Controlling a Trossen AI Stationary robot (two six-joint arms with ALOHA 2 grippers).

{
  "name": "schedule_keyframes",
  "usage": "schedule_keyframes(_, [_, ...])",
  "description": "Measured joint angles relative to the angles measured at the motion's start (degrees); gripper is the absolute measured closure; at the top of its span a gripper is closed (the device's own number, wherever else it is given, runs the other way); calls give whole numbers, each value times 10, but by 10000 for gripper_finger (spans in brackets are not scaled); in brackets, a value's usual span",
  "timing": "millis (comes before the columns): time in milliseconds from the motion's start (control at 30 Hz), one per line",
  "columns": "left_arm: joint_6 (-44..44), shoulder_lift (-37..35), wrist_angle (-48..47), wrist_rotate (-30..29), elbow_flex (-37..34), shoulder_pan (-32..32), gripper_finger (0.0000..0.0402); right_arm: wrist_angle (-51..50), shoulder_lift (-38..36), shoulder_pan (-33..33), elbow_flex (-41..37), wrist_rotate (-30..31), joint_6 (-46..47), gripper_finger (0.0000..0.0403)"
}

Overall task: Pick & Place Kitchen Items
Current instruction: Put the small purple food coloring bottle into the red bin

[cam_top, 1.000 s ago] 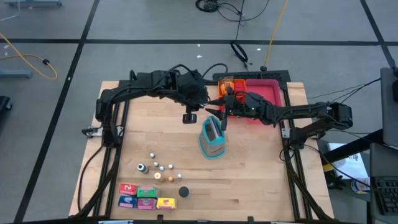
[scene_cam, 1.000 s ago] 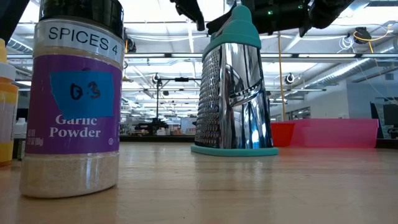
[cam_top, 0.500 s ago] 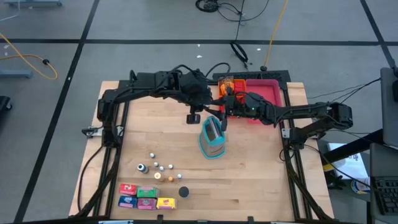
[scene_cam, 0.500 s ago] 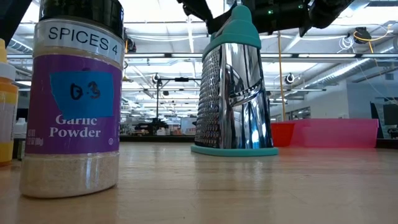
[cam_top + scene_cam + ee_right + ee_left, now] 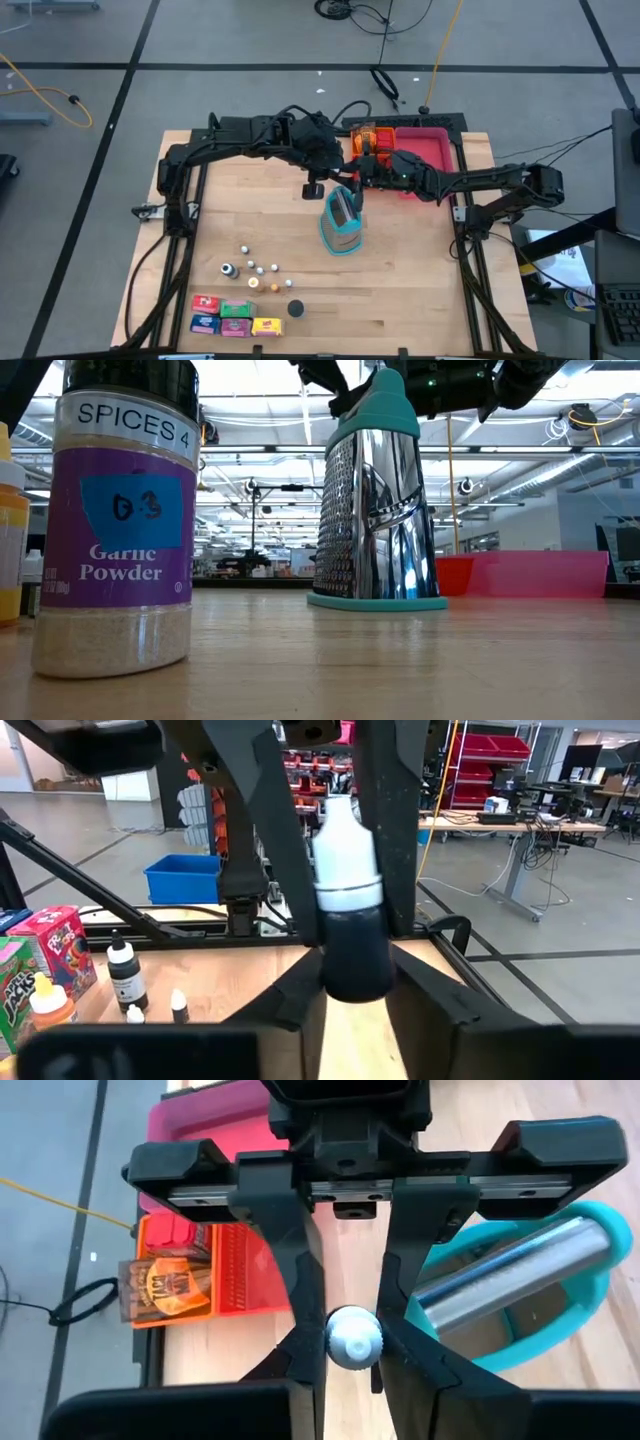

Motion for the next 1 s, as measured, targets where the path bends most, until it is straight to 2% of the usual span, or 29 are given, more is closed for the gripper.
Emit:
schedule_keyframes(100, [0,-1,-2,0,0,0,350,0,0,0,0,1,0,349])
schedule_keyframes(200, [-1,-1,-3,0,0,0,348,-6,0,0,0,1,1,355])
schedule_keyframes(500, [-28,0,-7,-22,0,0,290,-13,0,0,0,3,0,358])
schedule_keyframes(700, [-27,0,-15,-31,-1,-1,279,-13,0,-1,0,3,-2,358])
schedule_keyframes(1000, [-33,-15,-81,-128,-1,2,278,-50,-11,-35,0,4,0,358])
